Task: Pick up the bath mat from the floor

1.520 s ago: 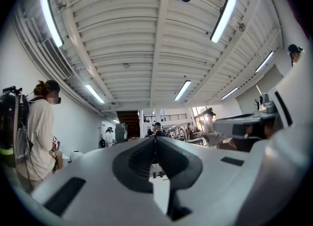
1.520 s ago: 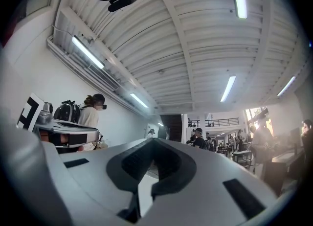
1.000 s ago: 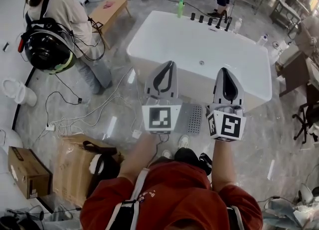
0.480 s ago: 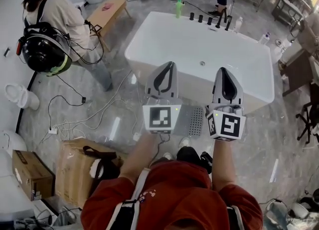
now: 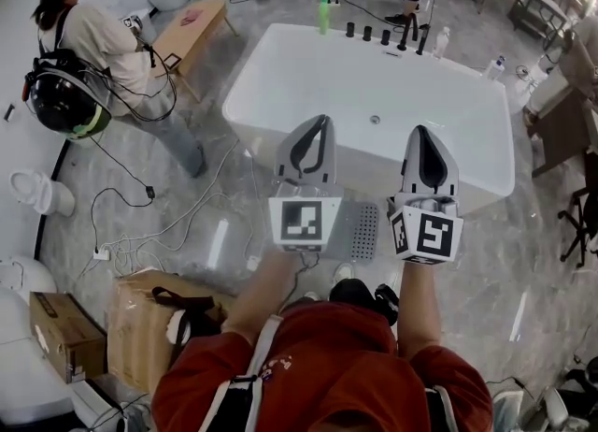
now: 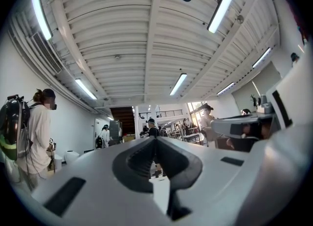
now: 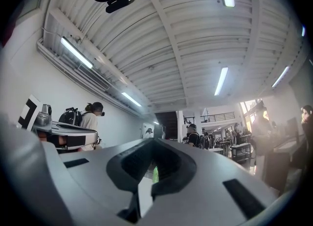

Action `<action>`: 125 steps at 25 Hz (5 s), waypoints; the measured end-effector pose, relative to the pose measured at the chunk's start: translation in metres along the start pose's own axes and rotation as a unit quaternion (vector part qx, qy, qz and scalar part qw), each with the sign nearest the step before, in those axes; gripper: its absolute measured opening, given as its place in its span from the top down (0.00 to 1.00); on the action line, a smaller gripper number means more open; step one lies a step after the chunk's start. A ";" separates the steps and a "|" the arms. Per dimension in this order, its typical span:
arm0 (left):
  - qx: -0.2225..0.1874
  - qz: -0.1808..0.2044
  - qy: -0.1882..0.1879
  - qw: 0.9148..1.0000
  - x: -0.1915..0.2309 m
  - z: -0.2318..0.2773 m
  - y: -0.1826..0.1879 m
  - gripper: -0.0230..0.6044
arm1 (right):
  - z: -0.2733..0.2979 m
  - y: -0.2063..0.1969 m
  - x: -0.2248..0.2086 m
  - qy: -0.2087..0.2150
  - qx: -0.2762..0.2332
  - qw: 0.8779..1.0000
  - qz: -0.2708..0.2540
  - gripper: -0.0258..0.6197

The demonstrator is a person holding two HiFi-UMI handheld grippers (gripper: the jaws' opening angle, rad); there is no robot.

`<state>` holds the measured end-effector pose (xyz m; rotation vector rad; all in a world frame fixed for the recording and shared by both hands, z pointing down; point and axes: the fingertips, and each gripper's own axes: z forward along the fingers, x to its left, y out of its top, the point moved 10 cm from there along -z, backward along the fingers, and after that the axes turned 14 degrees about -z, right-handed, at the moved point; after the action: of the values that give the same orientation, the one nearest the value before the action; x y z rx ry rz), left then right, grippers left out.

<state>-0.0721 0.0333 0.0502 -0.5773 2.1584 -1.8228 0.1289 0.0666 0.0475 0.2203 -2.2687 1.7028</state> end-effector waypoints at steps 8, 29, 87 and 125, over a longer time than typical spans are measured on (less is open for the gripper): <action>0.003 0.011 0.005 1.000 -0.017 0.042 -0.005 0.94 | 0.027 -0.021 -0.035 -0.002 0.001 1.000 0.015 0.94; 0.040 -0.027 0.037 0.998 0.030 0.070 -0.046 0.94 | 0.067 -0.068 -0.016 -0.002 0.048 0.999 0.018 0.94; 0.346 -0.096 0.147 0.922 0.119 -0.114 -0.665 0.93 | -0.111 -0.643 0.235 0.168 0.334 0.927 0.021 0.94; 0.573 -0.097 0.189 0.792 0.197 -0.209 -0.960 0.42 | -0.223 -0.934 0.293 0.147 0.619 0.770 0.044 0.33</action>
<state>-0.2115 -0.0024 1.0417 -0.1152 0.7264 -3.0245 0.1595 0.0268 1.0502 0.0814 -0.6372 2.7539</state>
